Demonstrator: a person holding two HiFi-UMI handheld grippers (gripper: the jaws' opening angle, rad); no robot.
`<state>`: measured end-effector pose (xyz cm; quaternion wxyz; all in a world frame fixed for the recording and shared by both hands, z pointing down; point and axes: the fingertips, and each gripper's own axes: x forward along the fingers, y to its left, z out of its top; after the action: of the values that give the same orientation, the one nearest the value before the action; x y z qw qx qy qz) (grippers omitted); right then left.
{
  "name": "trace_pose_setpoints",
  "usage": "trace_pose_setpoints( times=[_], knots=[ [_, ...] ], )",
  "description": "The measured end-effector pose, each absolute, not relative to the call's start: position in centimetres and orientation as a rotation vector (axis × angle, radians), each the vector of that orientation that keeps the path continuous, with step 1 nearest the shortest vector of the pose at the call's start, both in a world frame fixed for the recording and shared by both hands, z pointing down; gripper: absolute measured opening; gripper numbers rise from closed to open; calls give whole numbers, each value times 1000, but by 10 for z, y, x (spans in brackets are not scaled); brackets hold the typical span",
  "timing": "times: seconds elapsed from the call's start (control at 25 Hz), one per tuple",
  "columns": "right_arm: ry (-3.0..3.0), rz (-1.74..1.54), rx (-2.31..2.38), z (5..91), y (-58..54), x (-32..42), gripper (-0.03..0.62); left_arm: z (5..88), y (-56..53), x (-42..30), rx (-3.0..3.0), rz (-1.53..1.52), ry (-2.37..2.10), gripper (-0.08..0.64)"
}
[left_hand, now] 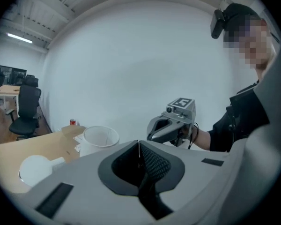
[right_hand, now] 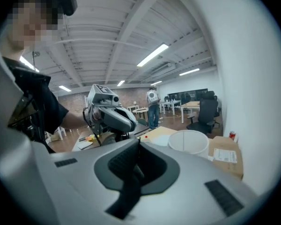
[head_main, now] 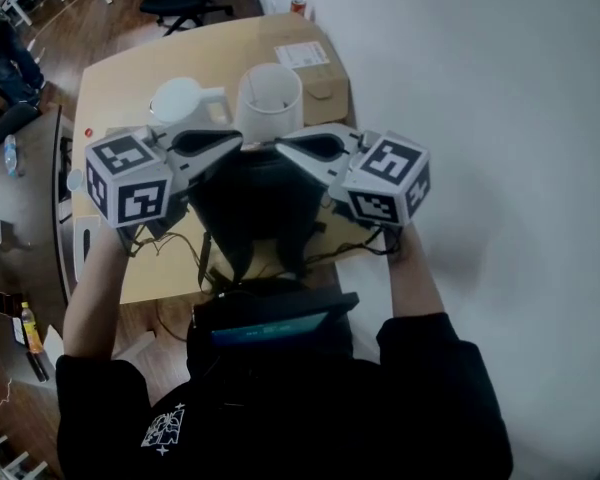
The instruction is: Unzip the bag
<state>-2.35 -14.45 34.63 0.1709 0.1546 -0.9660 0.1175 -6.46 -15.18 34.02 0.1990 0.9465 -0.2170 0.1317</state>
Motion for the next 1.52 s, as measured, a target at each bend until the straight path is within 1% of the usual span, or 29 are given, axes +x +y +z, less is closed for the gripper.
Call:
trace_pose_setpoints(
  times=[0.2, 0.48, 0.72, 1.0, 1.52],
  knots=[
    [-2719, 245, 599, 344, -146, -22, 26, 338, -158, -70, 2567, 253, -690, 13],
    [-2721, 233, 654, 340, -148, -19, 25, 337, -160, -79, 2506, 163, -730, 12],
    [-2680, 150, 666, 335, -146, -19, 25, 337, -157, -83, 2490, 178, -696, 11],
    [-2705, 288, 775, 339, -149, -9, 24, 338, -161, -90, 2400, 66, -732, 6],
    [-2706, 395, 874, 348, -153, 15, 23, 337, -154, -99, 2415, 68, -737, 6]
  ],
)
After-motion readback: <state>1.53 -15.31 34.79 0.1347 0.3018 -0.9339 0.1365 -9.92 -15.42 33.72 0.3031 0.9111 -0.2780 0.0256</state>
